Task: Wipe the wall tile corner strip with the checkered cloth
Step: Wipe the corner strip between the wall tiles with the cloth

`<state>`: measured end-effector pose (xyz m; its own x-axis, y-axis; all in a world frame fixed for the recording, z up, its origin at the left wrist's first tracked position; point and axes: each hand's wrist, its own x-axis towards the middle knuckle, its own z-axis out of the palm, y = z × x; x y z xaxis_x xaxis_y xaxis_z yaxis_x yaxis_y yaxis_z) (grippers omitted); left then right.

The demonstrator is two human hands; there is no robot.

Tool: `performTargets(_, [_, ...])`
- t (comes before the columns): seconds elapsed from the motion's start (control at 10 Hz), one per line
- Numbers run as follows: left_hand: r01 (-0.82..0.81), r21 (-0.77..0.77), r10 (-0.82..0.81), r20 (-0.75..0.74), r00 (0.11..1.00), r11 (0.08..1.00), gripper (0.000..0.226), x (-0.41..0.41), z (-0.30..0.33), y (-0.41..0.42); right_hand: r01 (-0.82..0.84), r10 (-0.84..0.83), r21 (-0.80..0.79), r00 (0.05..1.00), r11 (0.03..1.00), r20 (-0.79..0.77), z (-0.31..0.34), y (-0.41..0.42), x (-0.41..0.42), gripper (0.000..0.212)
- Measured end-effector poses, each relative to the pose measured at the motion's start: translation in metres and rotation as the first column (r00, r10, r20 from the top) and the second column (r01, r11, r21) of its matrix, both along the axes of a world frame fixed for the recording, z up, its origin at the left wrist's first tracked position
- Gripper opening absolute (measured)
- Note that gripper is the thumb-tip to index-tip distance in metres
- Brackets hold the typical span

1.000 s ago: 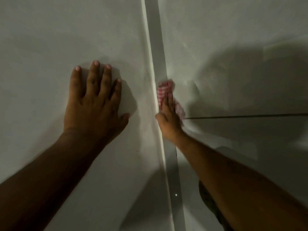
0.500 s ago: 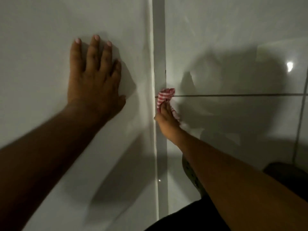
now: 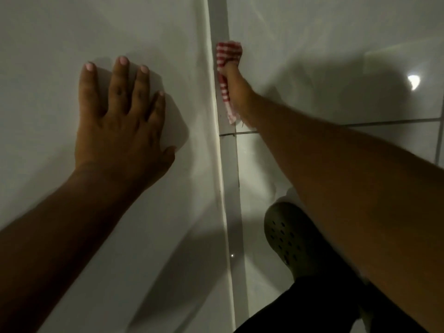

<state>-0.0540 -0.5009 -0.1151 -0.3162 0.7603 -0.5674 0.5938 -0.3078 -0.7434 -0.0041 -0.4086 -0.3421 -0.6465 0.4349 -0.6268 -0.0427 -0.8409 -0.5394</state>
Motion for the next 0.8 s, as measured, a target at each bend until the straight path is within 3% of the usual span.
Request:
performTargets(0.1, [0.054,-0.069,-0.061,-0.114,0.992,0.996,0.094,0.002,-0.002,0.003,-0.027,-0.007,0.266,0.992,0.963,0.127,-0.013,-0.074,-0.001,0.065])
performTargets(0.2, [0.038,-0.072,-0.045,-0.100,0.994,0.997,0.092,0.005,-0.002,0.004,-0.252,0.206,0.157,0.943,0.955,0.259,-0.001,-0.138,0.015,0.072])
performTargets(0.3, [0.045,-0.068,-0.052,-0.105,0.993,0.997,0.091,0.004,-0.003,0.004,-0.356,0.318,0.057,0.888,0.933,0.332,-0.003,-0.174,0.017,0.081])
performTargets(0.4, [0.045,-0.065,-0.050,-0.089,0.995,0.997,0.092,0.003,-0.001,0.006,-0.307,0.226,0.180,0.903,0.935,0.366,-0.007,-0.116,-0.006,0.084])
performTargets(0.5, [0.052,-0.075,-0.057,-0.073,0.996,0.996,0.094,0.002,-0.003,0.006,-0.156,0.087,0.288,0.967,0.945,0.239,-0.018,-0.041,-0.016,0.077])
performTargets(0.6, [0.040,-0.098,-0.050,-0.099,0.994,0.994,0.093,0.001,-0.003,0.004,-0.178,0.125,0.276,0.971,0.945,0.202,-0.014,-0.042,-0.016,0.072])
performTargets(0.7, [0.029,-0.075,-0.034,-0.075,0.997,0.997,0.092,0.002,0.000,0.003,-0.371,0.277,0.192,0.879,0.909,0.388,0.005,-0.119,0.002,0.074])
performTargets(0.8, [0.008,-0.037,-0.009,-0.032,0.999,0.999,0.091,0.003,-0.002,0.004,-0.389,0.376,-0.021,0.876,0.921,0.303,0.023,-0.192,0.028,0.086])
